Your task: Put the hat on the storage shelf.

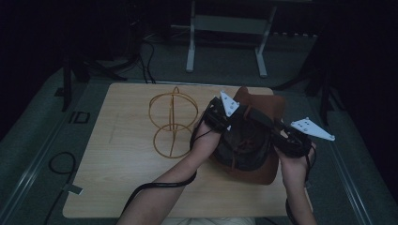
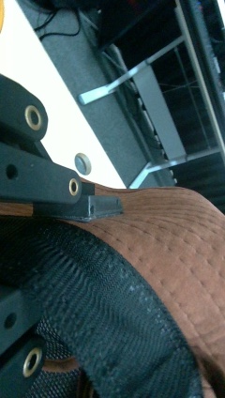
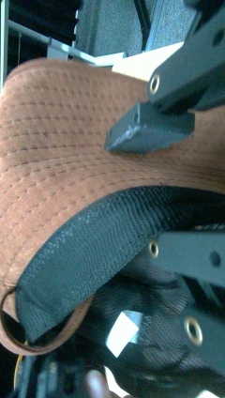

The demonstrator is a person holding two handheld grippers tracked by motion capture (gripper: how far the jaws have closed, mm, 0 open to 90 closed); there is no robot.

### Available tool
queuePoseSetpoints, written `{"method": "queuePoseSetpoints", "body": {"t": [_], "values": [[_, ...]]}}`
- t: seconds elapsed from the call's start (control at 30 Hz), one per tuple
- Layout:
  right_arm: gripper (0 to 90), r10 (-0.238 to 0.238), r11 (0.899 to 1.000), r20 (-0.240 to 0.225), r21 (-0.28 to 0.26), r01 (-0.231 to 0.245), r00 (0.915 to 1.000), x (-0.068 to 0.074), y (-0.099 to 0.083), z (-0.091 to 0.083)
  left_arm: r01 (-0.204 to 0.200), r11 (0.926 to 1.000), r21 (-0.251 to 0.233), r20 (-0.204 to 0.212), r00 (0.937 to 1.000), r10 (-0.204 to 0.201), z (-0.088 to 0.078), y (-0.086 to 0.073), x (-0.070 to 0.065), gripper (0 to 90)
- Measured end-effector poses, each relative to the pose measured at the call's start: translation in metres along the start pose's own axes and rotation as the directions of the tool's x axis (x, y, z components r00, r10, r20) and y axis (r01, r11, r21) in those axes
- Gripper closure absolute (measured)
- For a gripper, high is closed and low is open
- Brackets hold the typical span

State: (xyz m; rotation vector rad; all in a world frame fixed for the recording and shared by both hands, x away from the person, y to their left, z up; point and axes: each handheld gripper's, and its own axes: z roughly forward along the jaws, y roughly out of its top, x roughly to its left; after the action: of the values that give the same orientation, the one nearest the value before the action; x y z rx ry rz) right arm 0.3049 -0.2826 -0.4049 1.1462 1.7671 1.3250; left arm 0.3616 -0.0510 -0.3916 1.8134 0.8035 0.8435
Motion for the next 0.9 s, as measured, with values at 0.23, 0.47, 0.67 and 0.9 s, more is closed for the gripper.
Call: {"method": "queuePoseSetpoints", "body": {"t": [0.23,0.47,0.67,0.9], "values": [[48.6,-0.007,1.000,-0.135,0.008,0.008,0.9909,-0.003,-0.016,-0.027,0.023,0.9954,-0.093,0.000,0.9997,-0.023,-0.013,0.003,0.005,86.1],[53.3,-0.002,0.998,-0.049,-0.055,-0.001,0.9988,-0.032,-0.013,-0.069,-0.008,0.9853,-0.170,0.091,0.9955,0.024,-0.025,-0.011,0.012,86.1],[54.9,0.058,0.996,-0.029,-0.059,-0.060,0.9979,-0.060,-0.010,-0.073,-0.045,0.9667,-0.252,0.226,0.9687,0.104,-0.037,-0.028,0.020,86.0],[54.3,0.084,0.996,-0.098,-0.018,-0.086,0.9916,-0.060,-0.012,-0.055,-0.009,0.9572,-0.289,0.431,0.8918,0.139,-0.047,-0.041,0.034,85.9]]}}
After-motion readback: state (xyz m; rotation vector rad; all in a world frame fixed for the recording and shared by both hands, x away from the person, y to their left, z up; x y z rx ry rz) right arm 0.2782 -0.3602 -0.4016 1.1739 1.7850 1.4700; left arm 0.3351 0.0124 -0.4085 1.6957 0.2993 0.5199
